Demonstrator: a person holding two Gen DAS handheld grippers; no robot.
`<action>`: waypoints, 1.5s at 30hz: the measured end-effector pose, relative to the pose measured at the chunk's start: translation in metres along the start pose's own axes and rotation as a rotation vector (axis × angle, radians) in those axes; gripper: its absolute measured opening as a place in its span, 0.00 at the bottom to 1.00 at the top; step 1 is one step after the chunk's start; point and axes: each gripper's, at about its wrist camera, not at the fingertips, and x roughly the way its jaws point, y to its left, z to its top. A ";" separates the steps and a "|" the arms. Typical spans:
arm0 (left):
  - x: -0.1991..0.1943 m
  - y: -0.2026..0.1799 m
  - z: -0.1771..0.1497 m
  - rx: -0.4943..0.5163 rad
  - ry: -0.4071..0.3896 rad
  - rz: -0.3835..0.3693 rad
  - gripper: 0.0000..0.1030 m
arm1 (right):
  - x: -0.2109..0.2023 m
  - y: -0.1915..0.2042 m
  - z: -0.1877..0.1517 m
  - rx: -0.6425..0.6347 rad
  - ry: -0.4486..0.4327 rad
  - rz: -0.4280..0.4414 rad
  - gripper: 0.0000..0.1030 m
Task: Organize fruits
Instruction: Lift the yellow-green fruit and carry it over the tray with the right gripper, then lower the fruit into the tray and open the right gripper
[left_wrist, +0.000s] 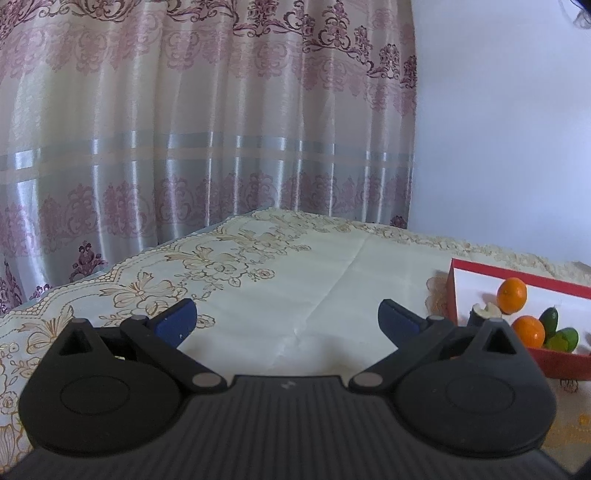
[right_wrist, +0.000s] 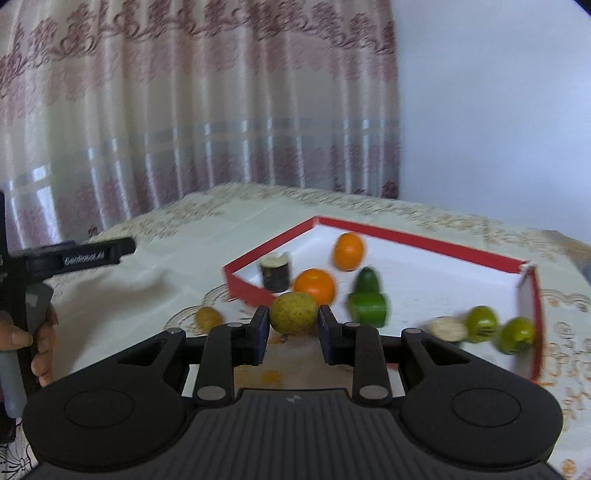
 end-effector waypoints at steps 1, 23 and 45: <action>0.000 -0.001 0.000 0.005 -0.001 -0.001 1.00 | -0.004 -0.005 0.000 0.004 -0.008 -0.011 0.26; 0.003 -0.009 -0.004 0.059 0.014 -0.017 1.00 | 0.013 -0.124 0.036 0.134 -0.052 -0.230 0.26; 0.003 -0.012 -0.006 0.079 0.021 -0.059 1.00 | 0.029 -0.134 0.016 0.216 -0.035 -0.262 0.59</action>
